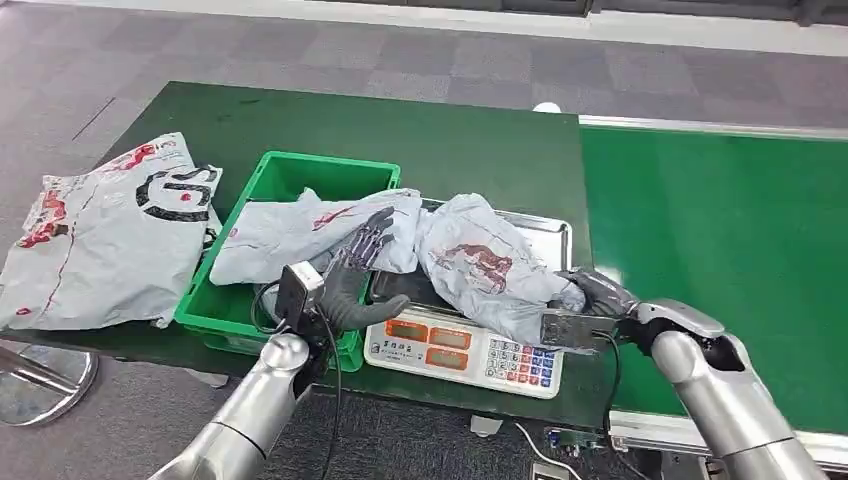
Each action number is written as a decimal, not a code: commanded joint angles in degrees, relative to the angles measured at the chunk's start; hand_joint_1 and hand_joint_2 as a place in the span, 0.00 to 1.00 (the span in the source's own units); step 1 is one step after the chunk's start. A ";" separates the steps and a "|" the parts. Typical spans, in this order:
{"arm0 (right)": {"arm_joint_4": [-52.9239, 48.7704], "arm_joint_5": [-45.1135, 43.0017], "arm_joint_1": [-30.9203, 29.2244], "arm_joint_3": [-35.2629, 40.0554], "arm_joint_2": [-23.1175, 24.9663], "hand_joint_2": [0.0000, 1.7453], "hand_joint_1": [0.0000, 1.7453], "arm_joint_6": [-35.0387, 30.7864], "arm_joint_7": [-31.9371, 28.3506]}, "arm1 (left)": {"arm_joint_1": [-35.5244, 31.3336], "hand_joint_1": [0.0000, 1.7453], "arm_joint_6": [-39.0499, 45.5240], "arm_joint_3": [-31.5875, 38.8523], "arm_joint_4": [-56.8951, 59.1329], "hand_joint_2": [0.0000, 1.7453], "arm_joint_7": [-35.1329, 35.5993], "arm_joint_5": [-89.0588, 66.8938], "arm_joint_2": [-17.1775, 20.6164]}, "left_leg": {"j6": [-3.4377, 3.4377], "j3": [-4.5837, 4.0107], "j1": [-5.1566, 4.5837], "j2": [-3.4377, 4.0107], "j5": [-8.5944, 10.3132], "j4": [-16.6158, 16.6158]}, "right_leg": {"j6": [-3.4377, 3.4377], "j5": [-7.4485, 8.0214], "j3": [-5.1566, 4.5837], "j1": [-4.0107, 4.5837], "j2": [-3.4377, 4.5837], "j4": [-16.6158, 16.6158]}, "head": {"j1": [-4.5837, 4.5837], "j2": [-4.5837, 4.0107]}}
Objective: Moved the parcel from conveyor to table for the left to box.
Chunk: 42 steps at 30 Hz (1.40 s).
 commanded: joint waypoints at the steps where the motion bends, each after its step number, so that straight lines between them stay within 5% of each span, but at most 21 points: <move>1: 2.93 -1.51 -6.04 5.62 1.28 1.00 0.00 -9.91 0.84 | -0.31 0.00 0.57 -1.98 1.30 1.00 0.22 0.83 1.66 | 0.05 0.14 -0.01 0.30 -0.05 -0.06 | -0.13 0.04 0.03 0.01 0.30 -0.04 | 0.00 0.00; 16: -8.79 -3.32 3.03 -3.03 3.58 1.00 0.00 -24.47 1.54 | 1.05 0.00 0.86 -2.32 -0.19 1.00 0.22 0.64 2.03 | 0.06 0.17 0.04 0.01 -0.04 -0.11 | -0.18 -0.02 0.18 0.07 -0.04 -0.11 | 0.00 0.00; 23: -16.77 -11.99 8.21 -8.28 6.06 1.00 0.00 -22.06 -5.68 | 1.36 0.00 -0.35 -1.53 -0.94 1.00 0.22 1.79 2.09 | 0.05 0.13 0.03 -0.02 -0.05 -0.10 | -0.16 -0.04 0.14 0.06 -0.07 -0.09 | 0.00 0.00; 27: -21.84 -17.08 9.77 -14.77 11.64 1.00 0.00 -23.64 -12.36 | 1.58 0.00 -0.03 3.93 -3.00 1.00 0.22 3.87 1.23 | 0.04 0.06 0.02 0.03 -0.03 -0.06 | -0.12 -0.02 0.07 0.04 -0.04 -0.04 | -0.02 0.00; 42: -26.54 -21.53 9.65 -16.98 16.87 1.00 0.00 -27.91 -14.45 | 0.50 0.00 7.66 6.93 -3.99 1.00 0.22 3.73 -0.63 | 0.04 0.07 0.03 0.03 -0.04 -0.04 | -0.12 -0.02 0.06 0.05 -0.01 -0.03 | 0.00 0.00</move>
